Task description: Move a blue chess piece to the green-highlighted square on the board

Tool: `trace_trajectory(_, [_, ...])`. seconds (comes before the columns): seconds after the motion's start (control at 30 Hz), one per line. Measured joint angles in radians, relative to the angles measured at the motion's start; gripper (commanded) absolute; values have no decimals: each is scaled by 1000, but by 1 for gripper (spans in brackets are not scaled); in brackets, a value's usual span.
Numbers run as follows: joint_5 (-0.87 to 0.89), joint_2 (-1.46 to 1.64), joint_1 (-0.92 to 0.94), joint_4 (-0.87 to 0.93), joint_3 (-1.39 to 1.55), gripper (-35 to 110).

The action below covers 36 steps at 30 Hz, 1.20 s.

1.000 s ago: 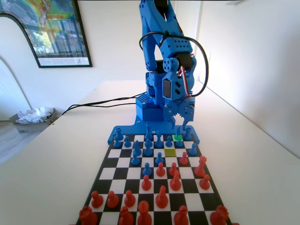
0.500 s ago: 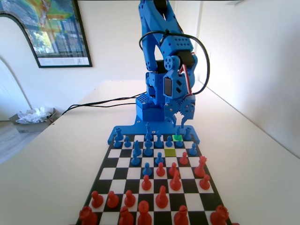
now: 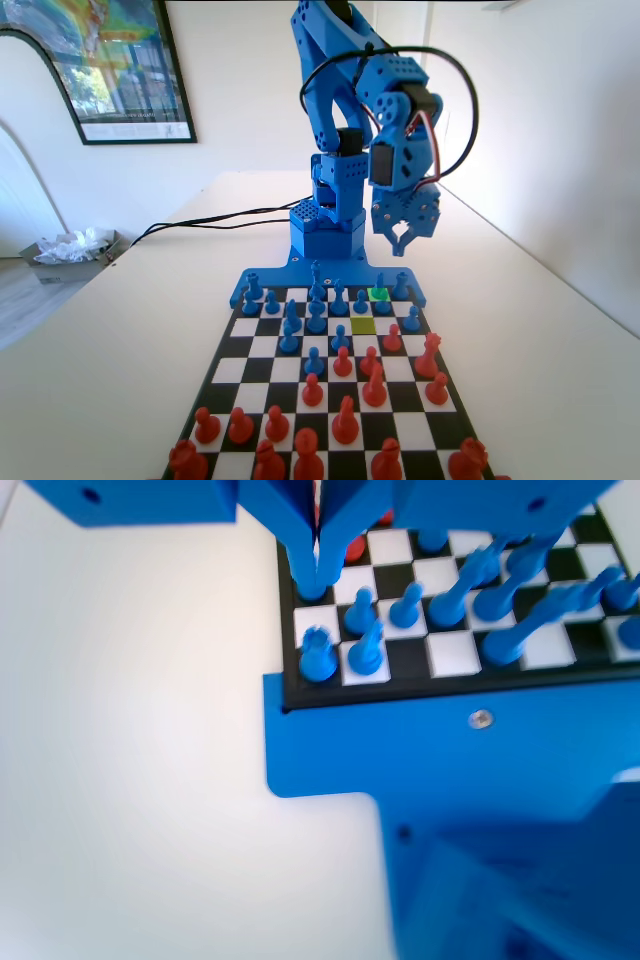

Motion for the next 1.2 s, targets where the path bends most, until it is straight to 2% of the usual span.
trace_trajectory(0.23, [-225, 163, 87, 187, -135, 1])
trace_trajectory(0.67, [-647, 431, 287, 383, -310, 1])
trace_trajectory(1.0, [-787, 618, 407, 520, -402, 1])
trace_trajectory(1.2, [-799, 767, 431, 509, -373, 1])
